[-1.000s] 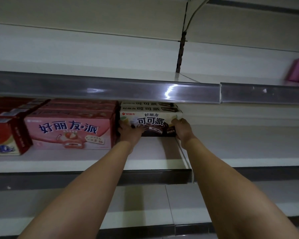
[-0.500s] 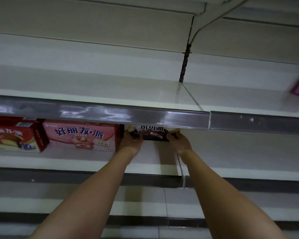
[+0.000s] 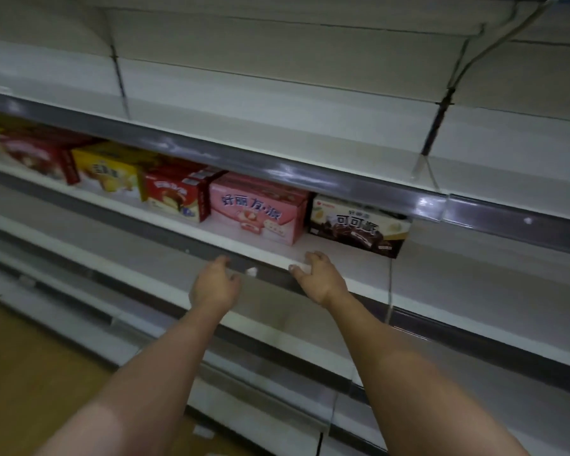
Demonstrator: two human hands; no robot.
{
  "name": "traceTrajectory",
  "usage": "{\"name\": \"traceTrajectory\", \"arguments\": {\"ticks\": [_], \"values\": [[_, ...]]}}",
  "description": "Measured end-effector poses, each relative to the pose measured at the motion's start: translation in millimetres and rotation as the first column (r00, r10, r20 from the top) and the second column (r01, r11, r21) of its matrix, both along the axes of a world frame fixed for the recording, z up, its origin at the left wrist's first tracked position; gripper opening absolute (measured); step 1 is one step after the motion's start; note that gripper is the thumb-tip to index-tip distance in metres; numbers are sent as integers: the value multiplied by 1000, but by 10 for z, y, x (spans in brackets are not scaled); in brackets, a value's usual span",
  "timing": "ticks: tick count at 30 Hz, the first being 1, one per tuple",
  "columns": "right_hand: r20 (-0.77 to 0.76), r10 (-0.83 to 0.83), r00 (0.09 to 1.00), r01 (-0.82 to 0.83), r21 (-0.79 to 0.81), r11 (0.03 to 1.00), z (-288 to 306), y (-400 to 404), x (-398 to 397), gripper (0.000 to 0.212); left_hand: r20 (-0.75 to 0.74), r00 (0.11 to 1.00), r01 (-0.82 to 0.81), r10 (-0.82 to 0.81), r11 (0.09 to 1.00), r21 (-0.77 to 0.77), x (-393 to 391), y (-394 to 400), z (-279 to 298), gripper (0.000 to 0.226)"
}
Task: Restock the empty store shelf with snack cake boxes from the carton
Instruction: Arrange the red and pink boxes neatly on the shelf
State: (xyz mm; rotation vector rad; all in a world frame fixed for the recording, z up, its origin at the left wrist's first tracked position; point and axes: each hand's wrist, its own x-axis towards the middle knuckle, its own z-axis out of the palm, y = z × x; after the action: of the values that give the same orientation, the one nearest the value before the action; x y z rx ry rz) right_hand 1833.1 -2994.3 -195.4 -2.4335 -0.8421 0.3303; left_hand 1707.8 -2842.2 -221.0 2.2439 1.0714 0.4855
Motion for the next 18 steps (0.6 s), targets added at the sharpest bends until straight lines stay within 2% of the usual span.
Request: {"name": "traceTrajectory", "arguments": {"ticks": [4,10,15,18], "values": [[-23,125,992,-125,16,992,-71,446,-498,66,-27,985,-170,170,985,-4,-866,389,-180,42],[-92,334,938,-339,-51,939,-315,1159,-1420,64,-142,922,-370,361,928,-40,-2167,874,-442,50],[-149,496,855,-513,-110,851,-473,1881,-2390,66,-196,830,-539,522,841,-42,-3320,1280,-581,54],[-185,573,798,-599,-138,789,-493,2398,-3140,68,-255,746,-645,615,763,-50,-4156,1553,-607,56]]}}
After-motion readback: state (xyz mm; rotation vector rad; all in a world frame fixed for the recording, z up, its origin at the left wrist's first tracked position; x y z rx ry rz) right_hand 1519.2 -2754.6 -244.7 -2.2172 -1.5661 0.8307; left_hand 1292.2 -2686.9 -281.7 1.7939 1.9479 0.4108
